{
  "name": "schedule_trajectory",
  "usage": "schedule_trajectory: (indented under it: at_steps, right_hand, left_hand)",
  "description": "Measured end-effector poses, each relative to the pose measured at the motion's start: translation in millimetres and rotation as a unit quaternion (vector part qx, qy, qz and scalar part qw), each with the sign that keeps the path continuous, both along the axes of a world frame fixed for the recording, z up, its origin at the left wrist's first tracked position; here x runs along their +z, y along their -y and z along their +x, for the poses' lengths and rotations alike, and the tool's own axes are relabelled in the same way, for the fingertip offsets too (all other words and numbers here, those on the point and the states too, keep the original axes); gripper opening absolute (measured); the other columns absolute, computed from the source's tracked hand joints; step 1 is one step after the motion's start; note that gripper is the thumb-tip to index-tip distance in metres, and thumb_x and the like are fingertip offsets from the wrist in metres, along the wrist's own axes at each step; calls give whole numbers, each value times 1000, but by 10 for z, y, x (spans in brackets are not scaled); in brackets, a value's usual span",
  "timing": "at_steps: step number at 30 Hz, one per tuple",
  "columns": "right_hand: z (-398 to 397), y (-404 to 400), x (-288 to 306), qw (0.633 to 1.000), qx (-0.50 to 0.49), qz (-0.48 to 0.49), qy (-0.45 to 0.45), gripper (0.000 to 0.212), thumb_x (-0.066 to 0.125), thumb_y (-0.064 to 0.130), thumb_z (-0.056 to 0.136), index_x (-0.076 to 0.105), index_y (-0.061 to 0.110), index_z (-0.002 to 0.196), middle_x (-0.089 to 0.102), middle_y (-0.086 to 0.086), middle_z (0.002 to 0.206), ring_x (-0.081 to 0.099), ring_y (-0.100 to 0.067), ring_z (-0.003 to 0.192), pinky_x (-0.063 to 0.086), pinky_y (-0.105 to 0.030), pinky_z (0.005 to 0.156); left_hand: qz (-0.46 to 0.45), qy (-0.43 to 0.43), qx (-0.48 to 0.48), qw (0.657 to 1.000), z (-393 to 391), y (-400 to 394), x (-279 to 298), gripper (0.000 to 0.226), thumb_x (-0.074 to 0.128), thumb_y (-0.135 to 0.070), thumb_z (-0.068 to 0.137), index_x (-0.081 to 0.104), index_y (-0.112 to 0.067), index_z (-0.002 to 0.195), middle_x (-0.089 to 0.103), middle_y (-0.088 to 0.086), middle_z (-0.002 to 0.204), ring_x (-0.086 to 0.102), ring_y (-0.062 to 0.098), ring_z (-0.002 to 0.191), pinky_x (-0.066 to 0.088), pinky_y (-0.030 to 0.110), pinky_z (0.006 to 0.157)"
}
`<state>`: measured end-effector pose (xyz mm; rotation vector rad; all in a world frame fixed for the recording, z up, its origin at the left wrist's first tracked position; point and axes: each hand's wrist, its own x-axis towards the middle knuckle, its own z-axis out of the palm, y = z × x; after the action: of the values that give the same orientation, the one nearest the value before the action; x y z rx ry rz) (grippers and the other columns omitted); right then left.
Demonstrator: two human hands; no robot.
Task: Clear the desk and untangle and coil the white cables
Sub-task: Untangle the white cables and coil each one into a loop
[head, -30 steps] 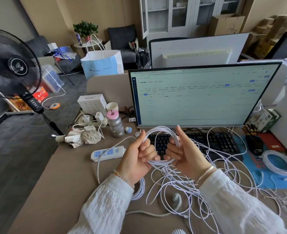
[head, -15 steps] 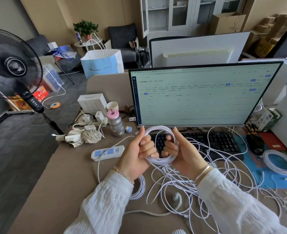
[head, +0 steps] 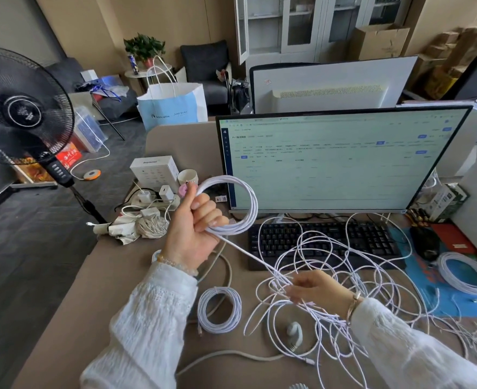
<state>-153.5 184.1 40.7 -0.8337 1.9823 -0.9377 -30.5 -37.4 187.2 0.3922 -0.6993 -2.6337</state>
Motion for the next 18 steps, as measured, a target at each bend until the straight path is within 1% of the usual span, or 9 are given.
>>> schedule_trajectory:
  at_steps: [2, 4, 7, 8, 10, 12, 14, 16, 18]
  right_hand:
    - [-94, -59, -112, 999, 15, 21, -31, 20, 67, 27, 89, 72, 13, 76, 72, 4, 71, 64, -2, 63, 50, -16, 66]
    - [-160, -117, -237, 996, 43, 47, -57, 15, 67, 23, 88, 71, 23, 74, 75, 0, 78, 69, -10, 74, 54, -23, 75]
    - [-176, -135, -281, 994, 42, 43, -88, 26, 66, 15, 88, 64, 31, 67, 73, 1, 74, 66, -5, 67, 47, -16, 67]
    - [-164, -114, -251, 995, 23, 21, -98, 28, 66, 13, 88, 62, 30, 66, 72, 1, 70, 63, -5, 63, 47, -19, 64]
    - [-127, -53, -123, 992, -41, -44, -115, 28, 63, 11, 90, 62, 26, 68, 69, 1, 63, 57, -8, 56, 49, -29, 58]
    - [-96, 16, 98, 979, -108, -113, -130, 24, 61, 10, 92, 63, 23, 73, 66, 1, 59, 55, -6, 51, 46, -23, 53]
    - [-55, 87, 384, 964, -152, -182, -118, 17, 59, 7, 93, 65, 18, 81, 63, 3, 60, 56, -5, 51, 46, -17, 55]
    - [21, 154, 674, 952, -171, -230, -110, 12, 57, 6, 93, 68, 11, 90, 63, 5, 67, 57, -2, 52, 46, -14, 55]
    - [124, 224, 910, 943, -167, -256, -134, 10, 60, 7, 92, 69, 8, 95, 60, -1, 78, 60, -2, 55, 49, -13, 56]
  left_hand:
    - [4, -4, 12, 1000, 26, 45, -10, 52, 43, -45, 99, 36, -22, 52, 22, -9, 40, 20, 6, 34, 29, 17, 41]
    - [0, -4, 25, 1000, 41, 75, -7, 53, 42, -45, 99, 38, -22, 52, 21, -9, 40, 19, 7, 35, 29, 17, 42]
    - [-16, 7, 45, 999, 53, 90, 9, 54, 41, -46, 99, 41, -22, 51, 21, -9, 41, 18, 7, 37, 28, 16, 44]
    - [-24, 16, 51, 998, 54, 89, 6, 55, 41, -46, 99, 41, -22, 50, 21, -10, 41, 18, 7, 37, 28, 16, 44]
    - [-42, 39, 59, 997, 45, 87, -17, 56, 41, -48, 99, 40, -22, 50, 21, -10, 42, 18, 6, 37, 29, 17, 44]
    - [-54, 58, 61, 995, 34, 76, -49, 53, 41, -49, 99, 39, -22, 53, 20, -10, 43, 18, 6, 37, 30, 17, 43]
    - [-62, 72, 57, 994, 25, 52, -89, 51, 42, -50, 98, 39, -23, 55, 20, -10, 44, 19, 5, 36, 33, 17, 43]
    - [-69, 90, 49, 992, 11, -4, -114, 54, 41, -51, 97, 38, -22, 52, 21, -10, 43, 21, 5, 35, 36, 18, 44]
    - [-85, 108, 39, 990, -15, -89, -121, 56, 40, -50, 97, 37, -22, 49, 22, -9, 43, 23, 6, 35, 40, 22, 49]
